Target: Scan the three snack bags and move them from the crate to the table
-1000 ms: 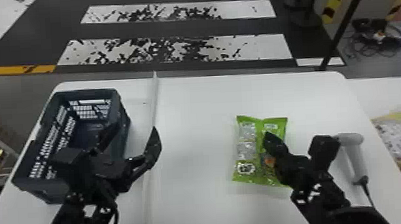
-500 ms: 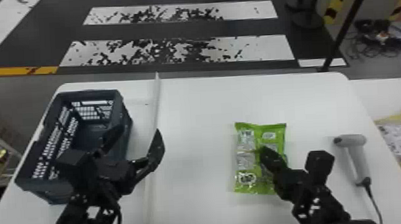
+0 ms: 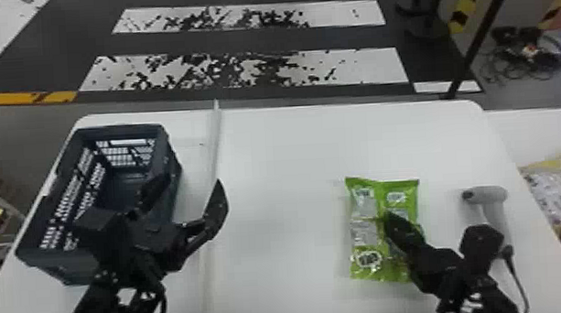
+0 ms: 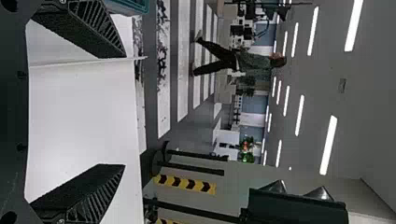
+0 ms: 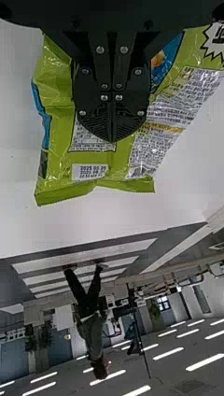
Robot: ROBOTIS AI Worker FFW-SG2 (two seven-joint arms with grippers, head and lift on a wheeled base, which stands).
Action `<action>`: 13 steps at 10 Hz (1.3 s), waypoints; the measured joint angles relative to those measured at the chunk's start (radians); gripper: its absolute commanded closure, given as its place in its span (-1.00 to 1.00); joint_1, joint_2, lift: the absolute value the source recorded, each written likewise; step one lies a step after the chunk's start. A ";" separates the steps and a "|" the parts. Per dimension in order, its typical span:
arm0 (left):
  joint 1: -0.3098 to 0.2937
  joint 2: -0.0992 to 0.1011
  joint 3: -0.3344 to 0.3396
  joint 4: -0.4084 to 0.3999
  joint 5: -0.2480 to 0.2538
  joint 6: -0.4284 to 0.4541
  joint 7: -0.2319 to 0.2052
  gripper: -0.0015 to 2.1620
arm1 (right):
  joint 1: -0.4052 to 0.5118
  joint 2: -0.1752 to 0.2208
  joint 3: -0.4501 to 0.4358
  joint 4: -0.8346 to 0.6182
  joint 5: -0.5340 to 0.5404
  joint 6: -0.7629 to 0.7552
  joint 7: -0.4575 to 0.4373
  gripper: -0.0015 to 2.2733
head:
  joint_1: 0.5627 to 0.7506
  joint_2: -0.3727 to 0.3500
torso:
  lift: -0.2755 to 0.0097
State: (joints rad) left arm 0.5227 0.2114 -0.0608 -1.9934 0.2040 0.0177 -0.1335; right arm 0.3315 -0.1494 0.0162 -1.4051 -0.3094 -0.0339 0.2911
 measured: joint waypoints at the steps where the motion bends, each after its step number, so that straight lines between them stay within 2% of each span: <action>1: -0.003 -0.001 -0.006 0.002 0.000 0.000 0.000 -0.97 | 0.010 -0.003 -0.015 -0.006 -0.009 -0.001 0.019 0.97 | 0.41 -0.12 | 0.50; 2: -0.005 -0.001 -0.011 0.003 0.000 0.000 0.000 -0.97 | 0.017 -0.005 -0.020 -0.021 -0.013 -0.001 0.048 0.88 | 0.41 -0.13 | 0.50; 3: -0.007 -0.001 -0.012 0.003 0.000 0.000 0.000 -0.97 | 0.037 -0.007 -0.023 -0.071 -0.023 0.015 0.058 0.49 | 0.41 -0.12 | 0.50; 4: -0.008 0.000 -0.012 0.003 0.000 0.000 0.000 -0.97 | 0.073 -0.013 -0.026 -0.153 -0.039 0.032 0.060 -0.40 | 0.41 -0.10 | 0.50; 5: -0.009 0.000 -0.009 0.002 0.000 0.000 0.000 -0.97 | 0.114 -0.019 -0.044 -0.247 -0.055 0.040 0.074 -1.00 | 0.41 -0.09 | 0.50; 7: -0.014 0.002 -0.004 -0.006 0.000 0.000 0.001 -0.97 | 0.168 -0.020 -0.127 -0.404 -0.070 0.146 0.080 -0.96 | 0.41 -0.16 | 0.50; 9: -0.022 0.009 -0.001 -0.009 0.000 0.000 0.006 -0.97 | 0.205 -0.016 -0.269 -0.476 -0.072 0.234 0.059 -0.95 | 0.41 -0.42 | 0.50; 11: -0.027 0.012 -0.004 -0.002 0.005 -0.003 0.001 -0.97 | 0.202 -0.025 -0.377 -0.441 -0.074 0.247 0.060 -0.95 | 0.41 -0.65 | 0.50; 13: -0.028 0.012 -0.011 0.012 0.012 -0.019 0.000 -0.97 | 0.141 -0.060 -0.407 -0.319 -0.054 0.271 0.066 -0.95 | 0.41 -0.82 | 0.50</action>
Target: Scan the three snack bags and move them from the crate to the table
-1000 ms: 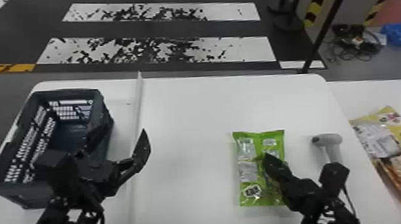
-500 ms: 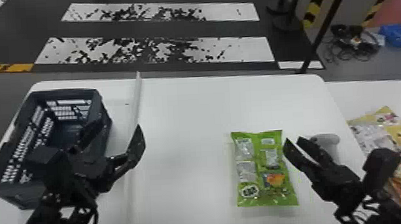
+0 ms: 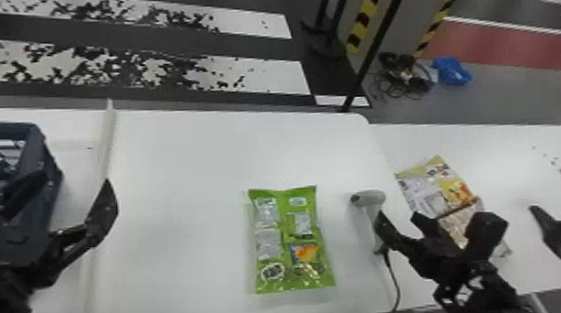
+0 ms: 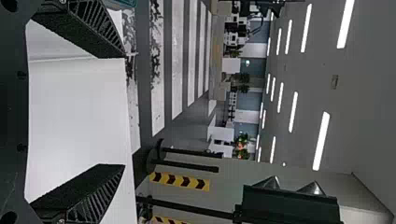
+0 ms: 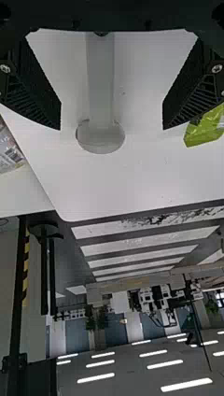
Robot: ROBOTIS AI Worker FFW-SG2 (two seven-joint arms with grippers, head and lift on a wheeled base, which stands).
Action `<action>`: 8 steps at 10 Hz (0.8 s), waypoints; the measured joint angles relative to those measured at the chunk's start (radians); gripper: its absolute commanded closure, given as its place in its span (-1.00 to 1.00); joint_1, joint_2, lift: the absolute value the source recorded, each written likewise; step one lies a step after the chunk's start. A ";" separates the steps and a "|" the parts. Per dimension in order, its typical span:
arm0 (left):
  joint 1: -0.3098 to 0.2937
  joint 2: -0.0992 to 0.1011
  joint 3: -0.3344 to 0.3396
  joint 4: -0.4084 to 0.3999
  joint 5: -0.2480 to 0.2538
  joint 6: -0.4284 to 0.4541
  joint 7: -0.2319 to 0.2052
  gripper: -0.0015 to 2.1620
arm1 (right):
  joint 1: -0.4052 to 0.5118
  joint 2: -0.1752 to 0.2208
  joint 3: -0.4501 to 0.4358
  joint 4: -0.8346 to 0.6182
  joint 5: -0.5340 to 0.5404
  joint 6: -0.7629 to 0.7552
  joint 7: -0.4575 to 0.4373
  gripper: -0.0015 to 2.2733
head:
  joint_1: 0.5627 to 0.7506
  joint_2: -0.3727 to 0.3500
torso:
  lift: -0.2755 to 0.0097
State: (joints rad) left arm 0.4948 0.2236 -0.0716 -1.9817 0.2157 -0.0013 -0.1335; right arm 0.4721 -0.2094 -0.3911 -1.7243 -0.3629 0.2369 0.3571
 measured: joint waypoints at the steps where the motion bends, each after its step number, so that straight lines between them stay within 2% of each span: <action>1: 0.003 0.001 -0.001 0.005 0.000 -0.011 0.000 -0.97 | -0.035 -0.011 -0.001 0.058 0.014 0.009 0.019 -0.95 | 0.41 -0.85 | 0.50; 5: 0.007 0.002 -0.001 0.009 0.001 -0.013 -0.005 -0.97 | -0.123 -0.030 0.011 0.200 0.020 0.043 0.060 -0.88 | 0.41 -0.86 | 0.50; 6: 0.008 0.002 -0.001 0.008 0.000 -0.013 -0.005 -0.97 | -0.138 -0.037 0.019 0.226 0.021 0.044 0.065 -0.57 | 0.41 -0.86 | 0.50; 7: 0.009 0.002 -0.001 0.008 0.000 -0.012 -0.004 -0.97 | -0.155 -0.043 0.028 0.257 0.027 0.046 0.103 0.36 | 0.41 -0.84 | 0.50; 8: 0.009 0.002 -0.001 0.007 0.000 -0.012 -0.004 -0.97 | -0.173 -0.045 0.035 0.282 0.041 0.053 0.140 0.76 | 0.41 -0.81 | 0.50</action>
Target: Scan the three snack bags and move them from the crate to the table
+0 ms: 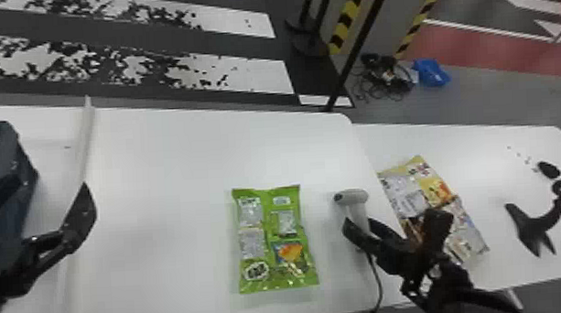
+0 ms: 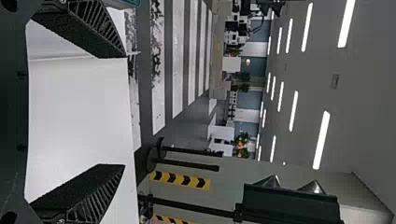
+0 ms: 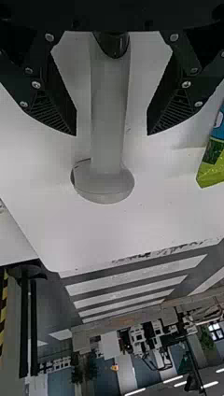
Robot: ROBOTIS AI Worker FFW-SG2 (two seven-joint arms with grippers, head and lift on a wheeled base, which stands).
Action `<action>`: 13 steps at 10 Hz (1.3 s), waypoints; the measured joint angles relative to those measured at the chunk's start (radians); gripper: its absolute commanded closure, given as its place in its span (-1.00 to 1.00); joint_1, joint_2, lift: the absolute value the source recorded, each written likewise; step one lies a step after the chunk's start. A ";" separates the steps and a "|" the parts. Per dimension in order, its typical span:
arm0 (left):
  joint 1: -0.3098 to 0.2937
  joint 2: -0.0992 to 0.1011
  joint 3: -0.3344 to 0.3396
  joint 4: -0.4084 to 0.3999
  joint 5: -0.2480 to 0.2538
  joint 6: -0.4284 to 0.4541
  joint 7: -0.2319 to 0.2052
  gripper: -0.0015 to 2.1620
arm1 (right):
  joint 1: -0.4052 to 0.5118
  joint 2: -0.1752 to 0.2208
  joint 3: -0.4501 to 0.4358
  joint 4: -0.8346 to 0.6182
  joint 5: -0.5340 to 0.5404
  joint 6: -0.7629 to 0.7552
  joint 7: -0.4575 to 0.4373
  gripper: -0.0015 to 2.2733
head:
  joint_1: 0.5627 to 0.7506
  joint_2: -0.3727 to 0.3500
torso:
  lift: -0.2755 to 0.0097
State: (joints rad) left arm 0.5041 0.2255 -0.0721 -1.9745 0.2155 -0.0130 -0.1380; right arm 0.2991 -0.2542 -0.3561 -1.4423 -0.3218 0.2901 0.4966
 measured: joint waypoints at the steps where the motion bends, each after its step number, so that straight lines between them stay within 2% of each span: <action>1: 0.000 0.000 0.000 -0.001 0.000 0.000 0.000 -0.97 | -0.009 0.000 0.005 0.009 0.014 0.010 0.021 0.80 | 0.41 -0.79 | 0.50; 5: -0.005 0.006 -0.001 -0.009 -0.001 0.001 -0.002 -0.97 | 0.009 0.007 0.004 -0.029 0.013 0.066 0.021 0.83 | 0.41 -0.76 | 0.50; 7: -0.006 0.011 0.006 -0.022 0.000 0.005 -0.002 -0.97 | 0.066 0.027 -0.008 -0.176 0.001 0.165 -0.001 0.85 | 0.41 -0.70 | 0.50; 9: -0.005 0.011 0.001 -0.024 0.000 0.006 -0.002 -0.97 | 0.148 0.071 -0.020 -0.415 -0.043 0.348 -0.068 0.85 | 0.41 -0.63 | 0.50; 11: -0.005 0.011 -0.003 -0.033 -0.001 0.018 -0.002 -0.97 | 0.199 0.125 -0.016 -0.585 -0.102 0.492 -0.114 0.85 | 0.41 -0.49 | 0.50; 13: -0.005 0.011 -0.003 -0.042 -0.001 0.025 -0.002 -0.97 | 0.230 0.152 0.023 -0.698 -0.122 0.519 -0.117 0.85 | 0.41 -0.35 | 0.50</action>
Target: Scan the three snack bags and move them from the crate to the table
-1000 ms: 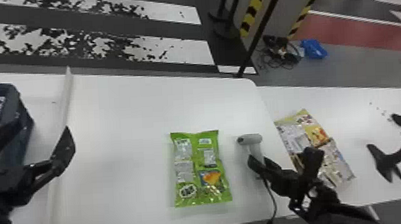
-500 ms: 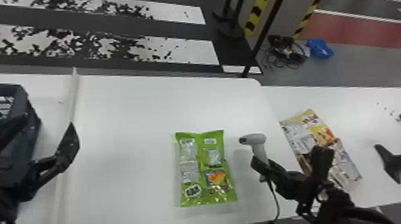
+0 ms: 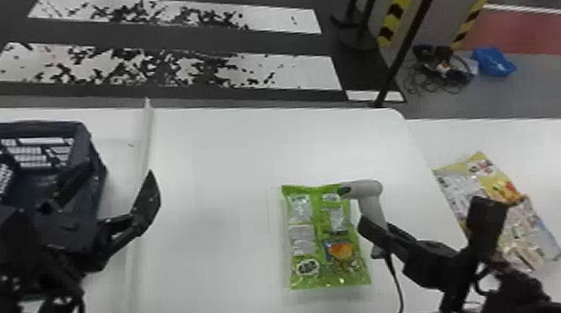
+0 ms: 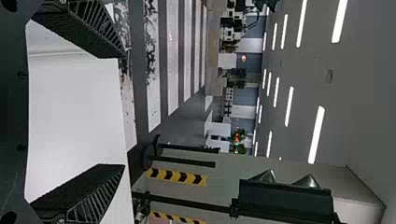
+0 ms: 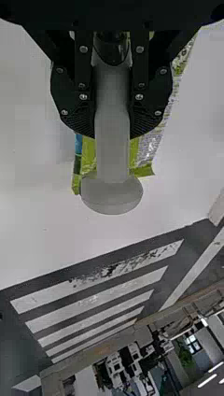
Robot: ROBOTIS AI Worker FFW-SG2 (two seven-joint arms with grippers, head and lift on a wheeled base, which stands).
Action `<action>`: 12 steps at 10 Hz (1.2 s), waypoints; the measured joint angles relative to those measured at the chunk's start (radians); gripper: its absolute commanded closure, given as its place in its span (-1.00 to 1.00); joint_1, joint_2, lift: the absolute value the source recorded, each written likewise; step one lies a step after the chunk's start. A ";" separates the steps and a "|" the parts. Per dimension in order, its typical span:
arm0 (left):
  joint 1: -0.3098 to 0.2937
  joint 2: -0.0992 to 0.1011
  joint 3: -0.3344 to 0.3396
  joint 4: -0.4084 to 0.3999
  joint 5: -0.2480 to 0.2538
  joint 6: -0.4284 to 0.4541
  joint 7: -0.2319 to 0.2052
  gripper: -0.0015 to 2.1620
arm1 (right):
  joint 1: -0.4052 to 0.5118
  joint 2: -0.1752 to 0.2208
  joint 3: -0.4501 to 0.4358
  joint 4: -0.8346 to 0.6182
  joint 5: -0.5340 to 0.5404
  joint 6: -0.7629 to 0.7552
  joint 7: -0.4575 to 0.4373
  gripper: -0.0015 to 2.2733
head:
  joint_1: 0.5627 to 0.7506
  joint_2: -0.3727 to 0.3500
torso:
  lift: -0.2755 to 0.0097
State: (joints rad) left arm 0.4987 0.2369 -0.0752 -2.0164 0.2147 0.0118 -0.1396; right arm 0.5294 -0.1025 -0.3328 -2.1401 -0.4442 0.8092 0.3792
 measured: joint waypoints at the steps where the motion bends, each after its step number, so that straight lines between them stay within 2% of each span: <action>1: 0.001 0.002 0.000 -0.003 0.000 0.002 0.000 -0.97 | 0.010 0.012 0.023 -0.048 -0.001 0.021 -0.017 0.85 | 0.41 -0.27 | 0.50; 3: 0.017 0.010 0.000 -0.037 0.000 0.007 0.000 -0.97 | 0.020 0.019 0.122 -0.087 0.036 0.010 -0.094 0.85 | 0.41 -0.16 | 0.50; 6: 0.045 0.031 0.004 -0.082 0.000 0.019 0.000 -0.97 | -0.036 0.020 0.274 -0.021 0.203 -0.050 -0.159 0.85 | 0.41 -0.01 | 0.50; 12: 0.062 0.036 0.008 -0.094 0.000 0.019 0.000 -0.97 | -0.111 0.020 0.340 0.132 0.267 -0.100 -0.193 0.85 | 0.41 0.03 | 0.50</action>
State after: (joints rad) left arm 0.5610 0.2732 -0.0675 -2.1107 0.2147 0.0310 -0.1395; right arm 0.4186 -0.0828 0.0068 -2.0079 -0.1770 0.7093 0.1858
